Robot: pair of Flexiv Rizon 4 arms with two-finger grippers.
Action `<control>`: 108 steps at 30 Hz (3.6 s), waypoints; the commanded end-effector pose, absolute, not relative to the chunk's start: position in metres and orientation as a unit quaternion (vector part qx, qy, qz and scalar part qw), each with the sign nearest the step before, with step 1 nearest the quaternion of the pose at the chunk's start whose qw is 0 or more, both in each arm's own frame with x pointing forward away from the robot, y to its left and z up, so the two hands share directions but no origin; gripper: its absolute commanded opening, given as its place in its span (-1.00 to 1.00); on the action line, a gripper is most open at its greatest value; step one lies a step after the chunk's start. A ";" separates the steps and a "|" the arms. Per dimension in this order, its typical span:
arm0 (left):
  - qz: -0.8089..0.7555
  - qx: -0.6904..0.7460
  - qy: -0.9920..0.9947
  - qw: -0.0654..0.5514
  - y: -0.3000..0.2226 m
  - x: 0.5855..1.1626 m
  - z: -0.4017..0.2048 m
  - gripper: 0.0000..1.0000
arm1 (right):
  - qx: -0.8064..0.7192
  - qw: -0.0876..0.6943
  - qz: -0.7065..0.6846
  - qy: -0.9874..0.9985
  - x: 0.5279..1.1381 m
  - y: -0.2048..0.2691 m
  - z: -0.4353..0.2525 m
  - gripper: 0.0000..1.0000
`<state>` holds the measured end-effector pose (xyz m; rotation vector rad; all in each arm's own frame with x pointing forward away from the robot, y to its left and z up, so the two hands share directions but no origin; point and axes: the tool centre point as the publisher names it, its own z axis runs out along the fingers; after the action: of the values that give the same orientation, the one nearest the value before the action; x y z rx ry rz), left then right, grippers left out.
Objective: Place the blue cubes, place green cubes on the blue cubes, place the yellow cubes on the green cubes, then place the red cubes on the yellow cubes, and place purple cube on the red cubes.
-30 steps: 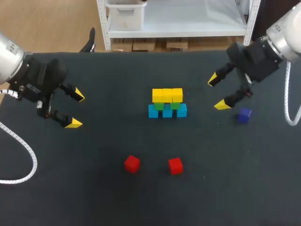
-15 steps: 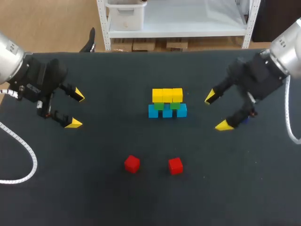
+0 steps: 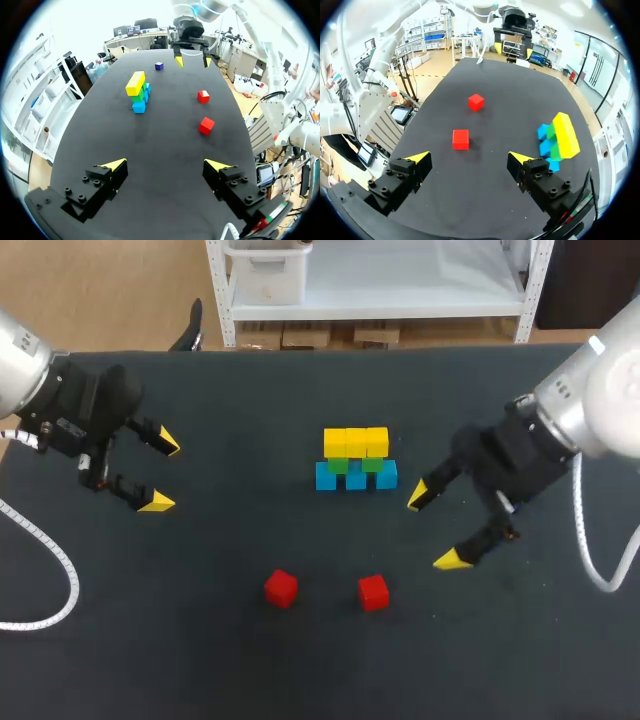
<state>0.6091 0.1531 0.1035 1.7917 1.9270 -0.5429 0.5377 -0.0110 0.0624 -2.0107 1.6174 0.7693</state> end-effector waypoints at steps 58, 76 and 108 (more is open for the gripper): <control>-0.198 0.650 0.697 0.227 0.154 0.609 0.103 1.00 | -0.718 0.232 0.277 0.596 0.519 0.051 -0.015 -1.00; -0.198 0.650 0.697 0.227 0.154 0.609 0.103 1.00 | -0.696 0.234 0.253 0.630 0.543 0.028 0.017 -1.00; -0.198 0.650 0.697 0.227 0.154 0.609 0.103 1.00 | -0.686 0.260 0.228 0.640 0.654 -0.003 0.120 -1.00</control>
<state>0.6091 0.1530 0.1035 1.7918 1.9272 -0.5427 0.6423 0.0005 0.1250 -1.8635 1.7535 0.5834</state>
